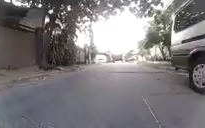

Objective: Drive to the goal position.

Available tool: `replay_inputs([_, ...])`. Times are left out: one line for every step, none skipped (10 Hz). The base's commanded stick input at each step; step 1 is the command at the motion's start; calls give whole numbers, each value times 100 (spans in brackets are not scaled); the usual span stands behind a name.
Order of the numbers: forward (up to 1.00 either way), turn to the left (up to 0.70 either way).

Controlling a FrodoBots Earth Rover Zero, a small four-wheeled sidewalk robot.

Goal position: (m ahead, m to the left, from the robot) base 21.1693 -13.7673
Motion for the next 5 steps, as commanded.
replay_inputs([100,4])
replay_inputs([100,-29])
replay_inputs([100,-36])
replay_inputs([100,-36])
replay_inputs([100,-36])
